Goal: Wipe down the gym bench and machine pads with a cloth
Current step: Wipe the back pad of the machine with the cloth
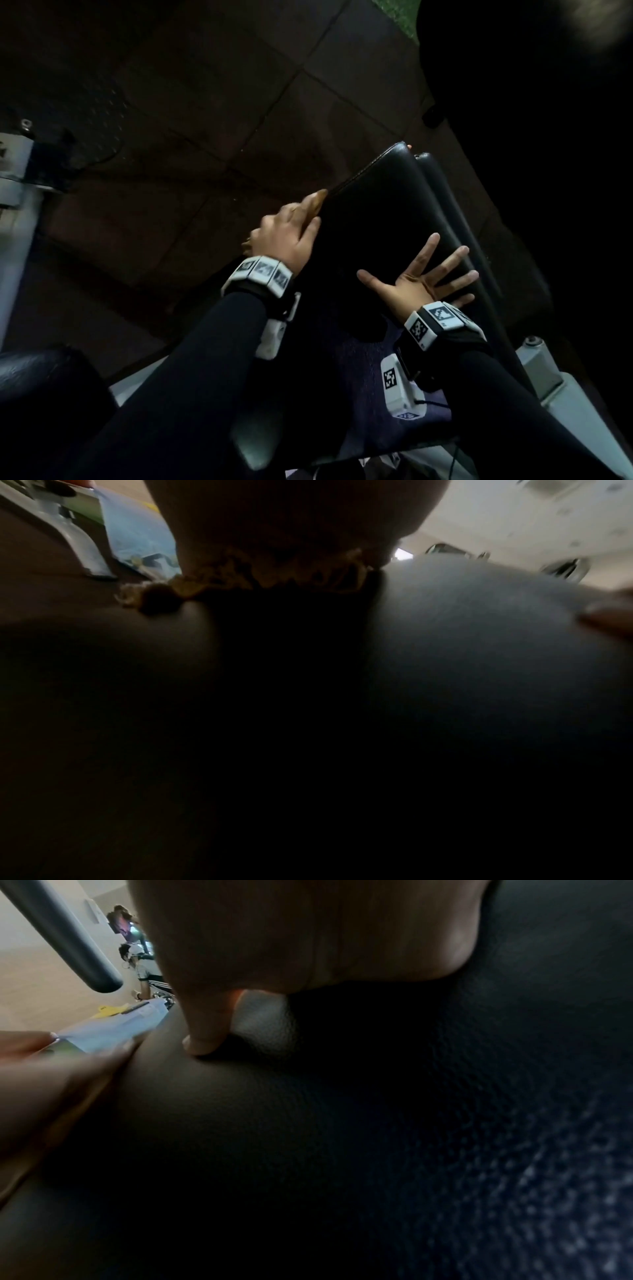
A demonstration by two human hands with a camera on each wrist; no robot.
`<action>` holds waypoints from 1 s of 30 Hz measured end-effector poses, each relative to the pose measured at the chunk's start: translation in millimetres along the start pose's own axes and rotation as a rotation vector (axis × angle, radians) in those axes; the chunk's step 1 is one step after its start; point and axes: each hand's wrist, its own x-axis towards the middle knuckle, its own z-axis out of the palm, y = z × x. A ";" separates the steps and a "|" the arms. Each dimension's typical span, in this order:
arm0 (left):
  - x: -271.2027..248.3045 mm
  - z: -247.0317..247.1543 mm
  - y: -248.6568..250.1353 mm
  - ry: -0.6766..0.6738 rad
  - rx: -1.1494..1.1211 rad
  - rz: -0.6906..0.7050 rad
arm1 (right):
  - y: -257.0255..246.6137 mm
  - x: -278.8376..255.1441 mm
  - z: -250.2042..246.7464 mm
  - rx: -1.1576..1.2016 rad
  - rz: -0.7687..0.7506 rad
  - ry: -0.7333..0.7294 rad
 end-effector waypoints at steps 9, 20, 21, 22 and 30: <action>14.8 10.8 28.9 0.015 0.006 -0.056 | 7.1 5.0 8.0 0.009 0.014 0.017; -32.1 10.0 -47.8 0.117 0.029 -0.085 | 3.5 3.0 -3.1 -0.128 0.053 -0.103; -41.0 8.7 -65.7 0.119 0.039 -0.139 | 4.1 4.2 -4.1 -0.131 0.040 -0.140; -51.1 7.5 -82.8 0.124 0.043 -0.198 | 4.3 4.4 -5.1 -0.137 0.031 -0.149; -56.4 13.0 -89.7 0.033 0.059 -0.451 | 6.6 2.3 -3.4 -0.166 0.065 -0.014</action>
